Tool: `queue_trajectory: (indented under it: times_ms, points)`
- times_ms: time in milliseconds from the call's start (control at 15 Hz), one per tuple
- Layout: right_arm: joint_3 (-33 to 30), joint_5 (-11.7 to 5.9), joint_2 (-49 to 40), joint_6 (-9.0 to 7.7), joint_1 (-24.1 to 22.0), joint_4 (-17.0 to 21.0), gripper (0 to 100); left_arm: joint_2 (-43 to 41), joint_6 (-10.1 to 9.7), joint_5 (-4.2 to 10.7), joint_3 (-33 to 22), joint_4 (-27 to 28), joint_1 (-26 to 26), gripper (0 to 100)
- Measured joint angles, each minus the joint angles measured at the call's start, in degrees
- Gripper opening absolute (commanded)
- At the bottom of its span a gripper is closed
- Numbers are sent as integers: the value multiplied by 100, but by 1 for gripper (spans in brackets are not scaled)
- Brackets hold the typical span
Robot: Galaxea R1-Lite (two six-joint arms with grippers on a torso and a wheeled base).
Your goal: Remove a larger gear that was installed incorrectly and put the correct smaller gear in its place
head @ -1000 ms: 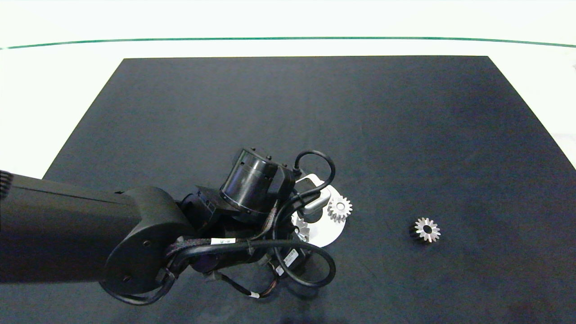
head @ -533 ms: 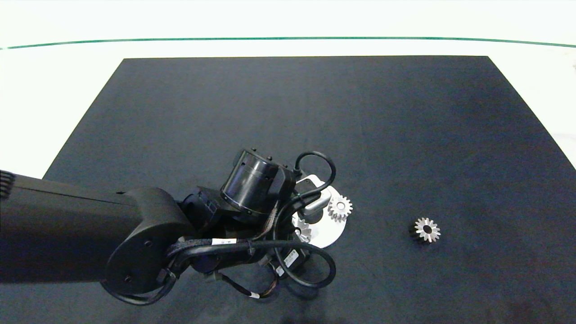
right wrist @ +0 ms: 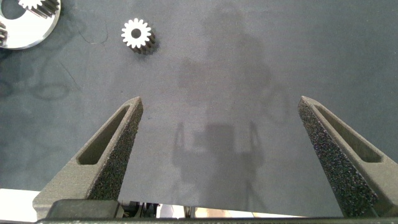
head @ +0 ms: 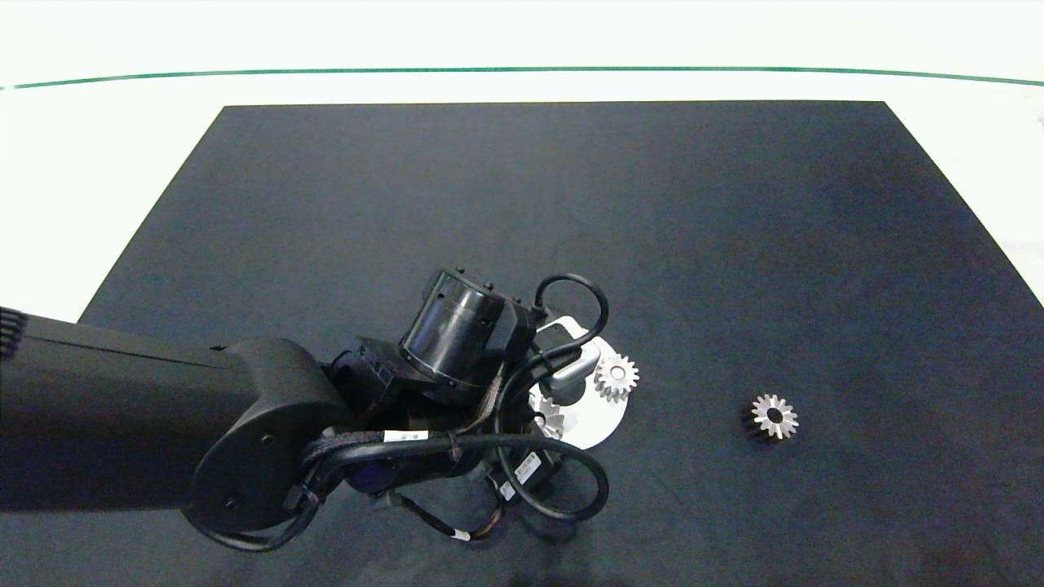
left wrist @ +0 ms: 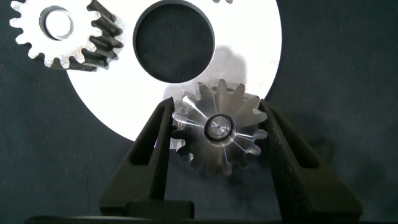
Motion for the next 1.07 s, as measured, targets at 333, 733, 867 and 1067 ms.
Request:
queue_trajectory:
  times_ms: [333, 733, 867, 1067]
  points:
    - [-10, 0, 0, 0, 0, 0, 100, -61, 13, 5, -88, 28, -74, 34]
    - [-22, 1, -9, -6, 2, -1, 100, -265, 13, 6, -111, 39, -123, 34]
    - [-27, 0, -16, -9, 2, 0, 100, -361, 16, 11, -110, 41, -162, 34]
    - [-29, 0, -33, -6, 0, 0, 100, -505, 16, 16, -107, 146, -188, 34]
